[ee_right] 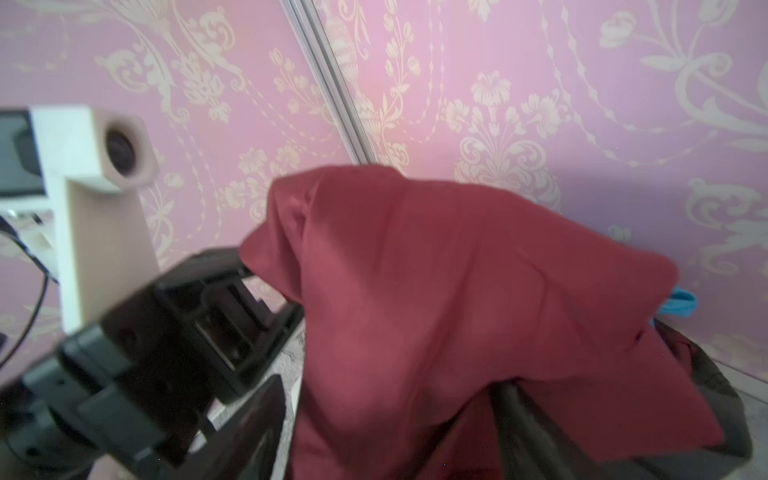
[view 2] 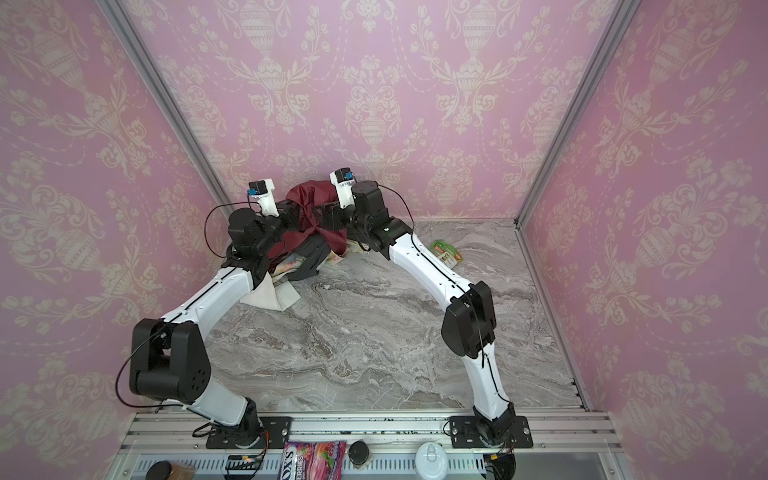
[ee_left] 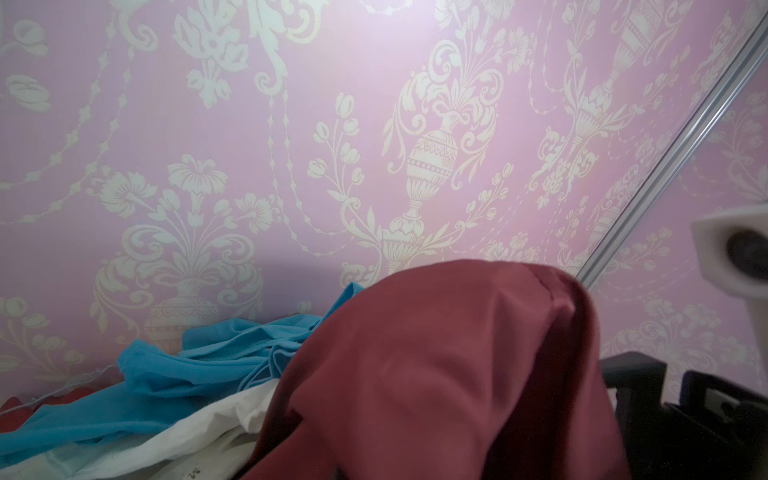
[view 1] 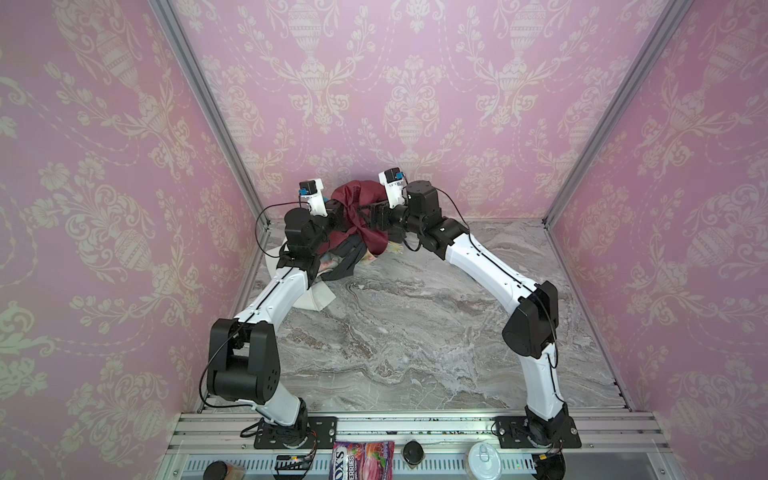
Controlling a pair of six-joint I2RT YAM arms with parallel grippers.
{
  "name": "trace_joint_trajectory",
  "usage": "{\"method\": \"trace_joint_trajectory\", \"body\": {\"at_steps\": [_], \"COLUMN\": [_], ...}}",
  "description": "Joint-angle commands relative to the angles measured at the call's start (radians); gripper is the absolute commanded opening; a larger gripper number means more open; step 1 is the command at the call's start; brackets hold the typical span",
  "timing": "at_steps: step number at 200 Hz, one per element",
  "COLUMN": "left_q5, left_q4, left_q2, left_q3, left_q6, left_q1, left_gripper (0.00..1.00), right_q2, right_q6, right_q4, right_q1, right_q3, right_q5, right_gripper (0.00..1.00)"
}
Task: Pick out a specific cloth from the pile
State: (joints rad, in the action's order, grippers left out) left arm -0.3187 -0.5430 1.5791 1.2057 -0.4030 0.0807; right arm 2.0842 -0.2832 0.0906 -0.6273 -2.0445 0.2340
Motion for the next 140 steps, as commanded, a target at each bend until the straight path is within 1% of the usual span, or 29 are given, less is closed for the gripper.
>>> {"method": "trace_joint_trajectory", "body": {"at_steps": [1, 17, 51, 75, 107, 140], "left_q5": [0.048, 0.062, 0.075, 0.074, 0.068, 0.055], "left_q4": [-0.086, -0.041, 0.037, 0.082, 0.179, 0.271], "left_q2": [-0.078, -0.077, -0.076, -0.081, -0.078, -0.086], "left_q3": [0.129, 0.178, 0.266, 0.316, 0.416, 0.514], "left_q6": [-0.068, -0.079, -0.119, -0.126, -0.136, -0.154], "left_q1": [-0.022, -0.030, -0.048, -0.050, -0.051, -0.050], "left_gripper": [0.00, 0.00, 0.00, 0.00, 0.00, 0.00], "right_q2": [-0.094, -0.159, -0.267, -0.320, -0.346, -0.349], "right_q6": [0.041, 0.051, 0.076, 0.110, 0.147, 0.160], "right_q4": [-0.085, -0.149, -0.247, -0.305, -0.373, -0.454], "right_q1": [0.011, 0.018, 0.038, 0.041, 0.043, 0.030], "right_q3": [0.137, 0.273, 0.504, 0.626, 0.704, 0.704], "right_q5": [0.018, 0.019, 0.008, -0.010, -0.007, 0.019], "right_gripper": [0.95, 1.00, 1.00, 1.00, 1.00, 1.00]}}
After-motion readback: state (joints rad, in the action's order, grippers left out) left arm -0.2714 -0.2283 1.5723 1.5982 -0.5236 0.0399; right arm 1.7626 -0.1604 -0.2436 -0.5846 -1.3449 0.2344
